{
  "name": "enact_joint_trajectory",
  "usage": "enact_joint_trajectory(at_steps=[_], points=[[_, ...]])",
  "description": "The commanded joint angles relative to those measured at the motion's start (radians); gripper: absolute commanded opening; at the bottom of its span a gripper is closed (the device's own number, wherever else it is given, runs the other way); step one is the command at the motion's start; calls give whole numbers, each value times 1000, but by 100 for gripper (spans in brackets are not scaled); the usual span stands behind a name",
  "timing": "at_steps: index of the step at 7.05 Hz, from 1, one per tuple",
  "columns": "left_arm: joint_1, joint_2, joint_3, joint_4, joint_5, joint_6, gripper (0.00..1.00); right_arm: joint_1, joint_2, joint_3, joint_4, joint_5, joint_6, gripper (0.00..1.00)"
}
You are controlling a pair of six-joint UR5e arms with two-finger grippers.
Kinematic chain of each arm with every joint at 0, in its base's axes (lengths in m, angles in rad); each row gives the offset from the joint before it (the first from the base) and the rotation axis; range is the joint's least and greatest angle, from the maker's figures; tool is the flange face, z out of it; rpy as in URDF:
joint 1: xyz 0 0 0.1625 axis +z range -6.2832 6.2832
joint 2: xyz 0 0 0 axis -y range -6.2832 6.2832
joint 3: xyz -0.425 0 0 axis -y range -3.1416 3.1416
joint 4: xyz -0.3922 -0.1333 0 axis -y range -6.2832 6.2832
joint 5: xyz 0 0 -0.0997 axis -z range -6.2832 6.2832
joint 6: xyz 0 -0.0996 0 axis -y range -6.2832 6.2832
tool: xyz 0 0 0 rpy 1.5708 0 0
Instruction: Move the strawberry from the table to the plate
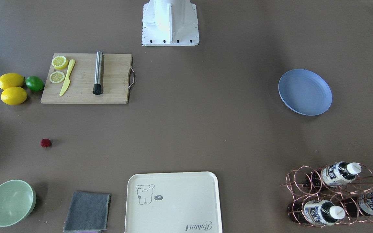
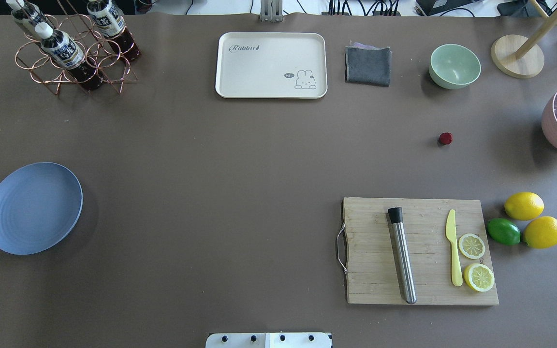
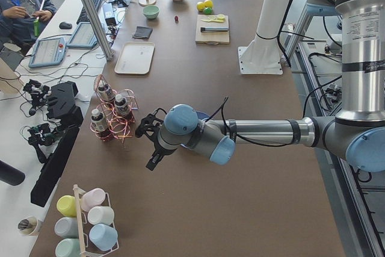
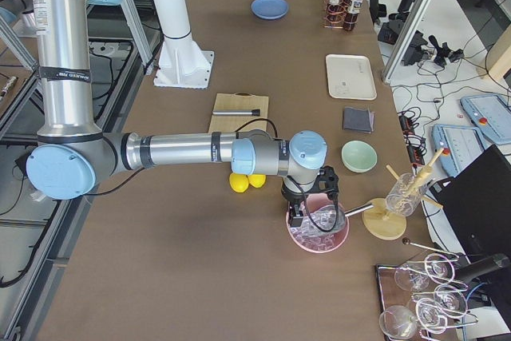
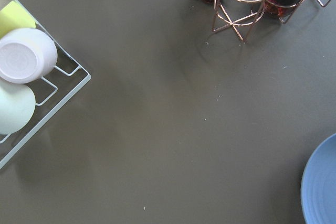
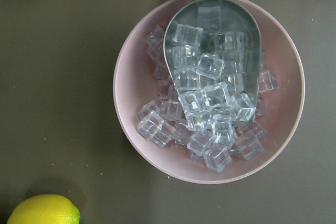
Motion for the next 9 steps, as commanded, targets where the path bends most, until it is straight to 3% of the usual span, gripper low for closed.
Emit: enact_joint_trajectory(at_steps=[1, 4, 7, 9], points=[[55, -28, 4, -21, 1, -12, 99, -20, 21, 60, 0, 2, 78, 100], [136, -20, 24, -34, 1, -190, 99, -116, 41, 92, 0, 2, 228, 100], [298, -5, 47, -68, 31, -379, 98, -179, 45, 130, 0, -33, 266, 100], [416, 23, 184, -384, 26, -642, 98, -199, 44, 144, 2, -43, 266, 100]])
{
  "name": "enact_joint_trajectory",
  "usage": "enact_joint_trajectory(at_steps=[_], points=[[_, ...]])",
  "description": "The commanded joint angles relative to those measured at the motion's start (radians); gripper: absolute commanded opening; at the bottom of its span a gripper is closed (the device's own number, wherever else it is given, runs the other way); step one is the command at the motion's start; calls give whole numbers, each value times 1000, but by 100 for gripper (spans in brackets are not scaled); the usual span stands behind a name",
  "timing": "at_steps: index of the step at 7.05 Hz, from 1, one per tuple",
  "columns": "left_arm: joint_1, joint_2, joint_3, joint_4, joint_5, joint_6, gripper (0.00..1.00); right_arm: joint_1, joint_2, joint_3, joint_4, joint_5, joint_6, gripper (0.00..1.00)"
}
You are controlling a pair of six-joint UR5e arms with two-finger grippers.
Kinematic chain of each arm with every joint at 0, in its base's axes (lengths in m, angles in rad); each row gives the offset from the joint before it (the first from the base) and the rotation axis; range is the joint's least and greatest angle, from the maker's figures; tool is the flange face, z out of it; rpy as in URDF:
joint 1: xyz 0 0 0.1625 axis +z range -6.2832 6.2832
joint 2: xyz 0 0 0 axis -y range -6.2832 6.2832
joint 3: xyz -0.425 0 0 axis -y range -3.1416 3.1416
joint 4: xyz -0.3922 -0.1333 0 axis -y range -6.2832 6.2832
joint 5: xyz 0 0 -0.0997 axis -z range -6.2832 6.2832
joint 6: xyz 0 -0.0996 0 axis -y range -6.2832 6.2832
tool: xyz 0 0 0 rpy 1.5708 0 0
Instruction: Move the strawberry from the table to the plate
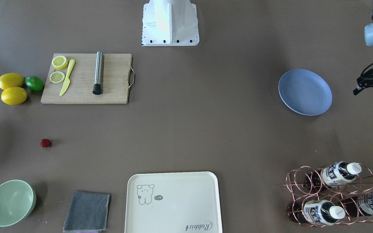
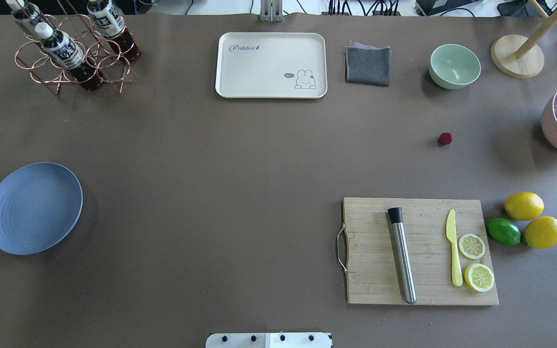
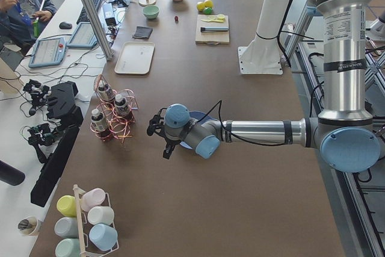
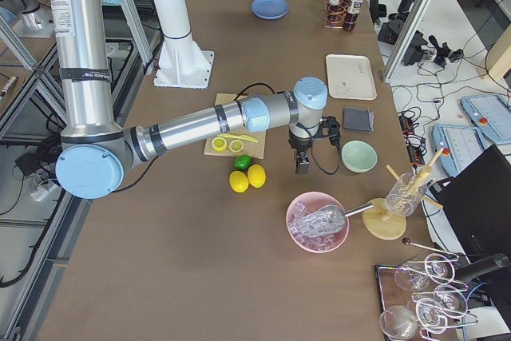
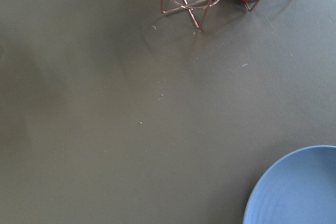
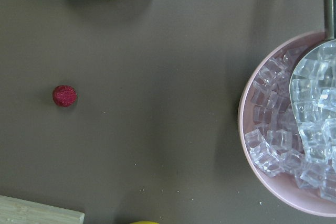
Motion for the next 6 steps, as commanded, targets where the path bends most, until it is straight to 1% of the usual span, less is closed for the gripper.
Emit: enact_joint_trajectory(at_steps=[1, 2, 3, 5, 6], points=[[152, 12, 127, -300, 2, -264, 98, -12, -1, 15, 0, -8, -5, 100], [171, 13, 148, -339, 2, -287, 98, -13, -1, 17, 0, -8, -7, 100], [174, 15, 155, -344, 1, -289, 97, -15, -1, 20, 0, -10, -10, 100], [186, 13, 168, -344, 1, -284, 76, -18, -1, 22, 0, -21, -10, 100], [193, 7, 169, -344, 1, -284, 52, -18, -1, 20, 0, -24, -8, 100]])
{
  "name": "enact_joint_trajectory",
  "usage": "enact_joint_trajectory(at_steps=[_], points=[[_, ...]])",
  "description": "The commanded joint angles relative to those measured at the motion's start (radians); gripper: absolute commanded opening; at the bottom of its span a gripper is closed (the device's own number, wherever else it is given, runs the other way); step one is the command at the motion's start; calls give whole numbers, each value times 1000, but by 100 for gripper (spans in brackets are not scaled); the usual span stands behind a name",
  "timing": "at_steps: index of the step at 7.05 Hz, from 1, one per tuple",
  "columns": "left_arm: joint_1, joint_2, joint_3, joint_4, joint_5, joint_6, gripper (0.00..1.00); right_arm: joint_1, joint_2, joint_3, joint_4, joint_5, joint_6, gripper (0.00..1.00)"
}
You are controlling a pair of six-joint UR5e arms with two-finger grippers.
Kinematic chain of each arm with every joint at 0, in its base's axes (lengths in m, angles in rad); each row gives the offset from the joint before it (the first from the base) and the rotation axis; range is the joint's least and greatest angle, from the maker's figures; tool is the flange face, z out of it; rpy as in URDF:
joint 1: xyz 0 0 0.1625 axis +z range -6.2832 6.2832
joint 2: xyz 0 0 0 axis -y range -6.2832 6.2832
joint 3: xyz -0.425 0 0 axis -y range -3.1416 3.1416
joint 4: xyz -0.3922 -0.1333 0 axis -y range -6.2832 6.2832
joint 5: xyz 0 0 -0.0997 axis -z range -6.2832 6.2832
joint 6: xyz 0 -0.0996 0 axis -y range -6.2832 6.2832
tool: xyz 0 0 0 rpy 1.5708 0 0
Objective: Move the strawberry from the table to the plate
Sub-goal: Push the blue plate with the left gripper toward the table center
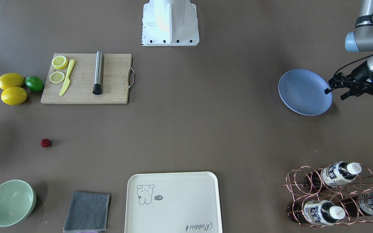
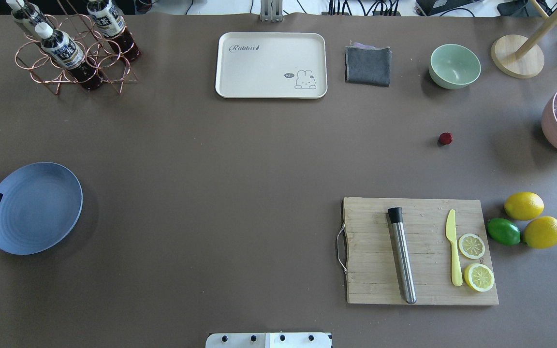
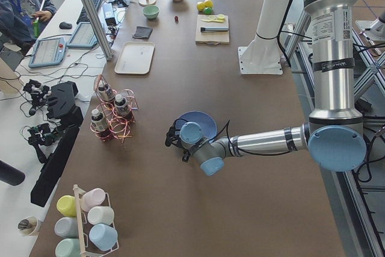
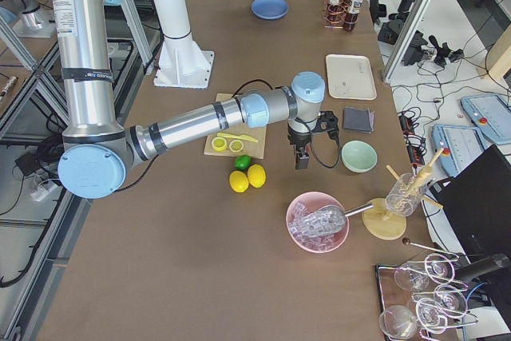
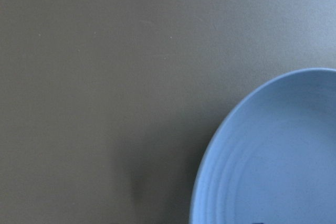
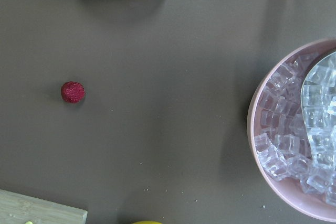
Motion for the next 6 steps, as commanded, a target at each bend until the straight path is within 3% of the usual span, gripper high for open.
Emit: enact_joint_trajectory(at_steps=[1, 2, 3, 5, 6], points=[[9, -10, 1, -1, -8, -3, 29, -3, 0, 1, 0, -15, 1, 100], [11, -10, 1, -1, -9, -2, 8, -1, 2, 1, 0, -16, 1, 100], [26, -11, -1, -6, -8, -5, 0, -3, 2, 1, 0, -16, 1, 100], [26, -22, -17, -1, -31, -8, 0, -1, 2, 1, 0, -16, 0, 100], [6, -60, -17, 11, -107, -29, 0, -3, 2, 1, 0, -16, 1, 100]])
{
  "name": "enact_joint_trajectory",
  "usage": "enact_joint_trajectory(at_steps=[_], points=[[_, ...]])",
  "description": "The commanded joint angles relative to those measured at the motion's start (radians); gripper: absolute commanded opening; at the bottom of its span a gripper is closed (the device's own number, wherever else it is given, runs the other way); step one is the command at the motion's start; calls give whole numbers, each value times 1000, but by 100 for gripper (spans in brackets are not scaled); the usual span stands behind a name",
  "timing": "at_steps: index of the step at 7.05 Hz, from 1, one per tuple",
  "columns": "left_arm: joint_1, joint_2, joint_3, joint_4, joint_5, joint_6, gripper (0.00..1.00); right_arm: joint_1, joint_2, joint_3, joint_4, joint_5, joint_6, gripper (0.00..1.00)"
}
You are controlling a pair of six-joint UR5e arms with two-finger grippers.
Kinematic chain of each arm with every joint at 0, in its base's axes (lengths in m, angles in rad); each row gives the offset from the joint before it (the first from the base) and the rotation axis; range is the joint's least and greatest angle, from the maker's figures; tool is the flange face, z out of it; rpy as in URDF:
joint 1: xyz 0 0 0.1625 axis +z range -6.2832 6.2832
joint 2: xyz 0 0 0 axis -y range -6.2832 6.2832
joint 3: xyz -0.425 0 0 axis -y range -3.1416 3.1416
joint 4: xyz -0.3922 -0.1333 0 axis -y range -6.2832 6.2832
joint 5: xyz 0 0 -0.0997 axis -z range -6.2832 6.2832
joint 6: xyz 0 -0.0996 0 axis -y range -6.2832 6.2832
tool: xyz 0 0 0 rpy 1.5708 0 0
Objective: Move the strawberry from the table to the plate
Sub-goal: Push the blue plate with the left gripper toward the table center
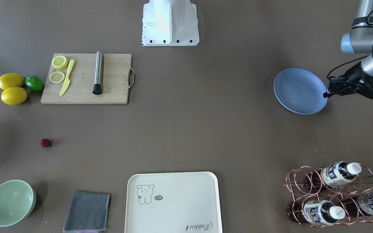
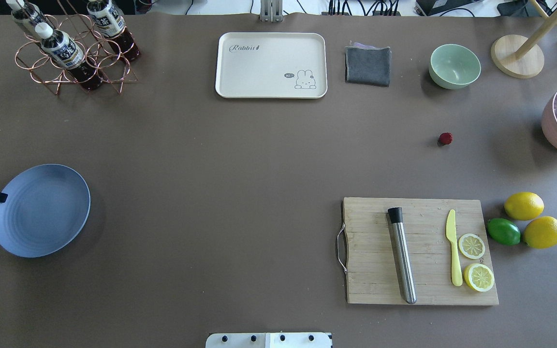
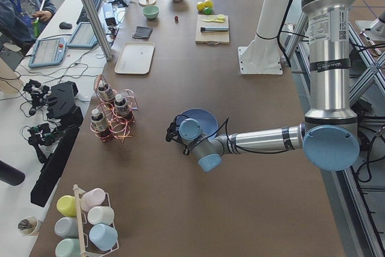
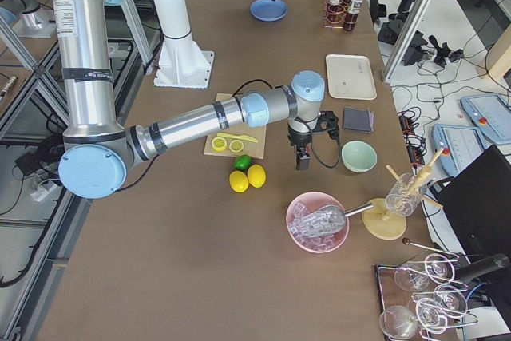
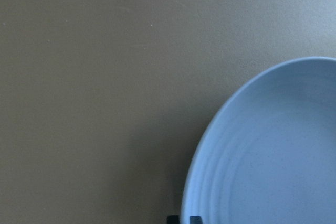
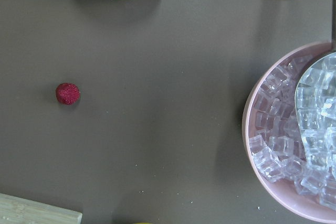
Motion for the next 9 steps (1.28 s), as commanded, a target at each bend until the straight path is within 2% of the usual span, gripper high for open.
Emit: enact_joint_trajectory(at_steps=[1, 3, 6, 7, 9], points=[[-51, -98, -7, 13, -83, -136, 0, -1, 0, 0, 0, 0, 1, 100], [-33, -279, 2, 49, -65, -337, 0, -1, 0, -2, -1, 0, 4, 100], [154, -471, -1, 179, 125, -460, 0, -1, 0, -3, -2, 0, 10, 100], [249, -547, -3, 238, 220, -508, 0, -1, 0, -3, -2, 1, 10, 100], [332, -660, -1, 330, 308, -562, 0, -1, 0, -5, -2, 0, 8, 100]])
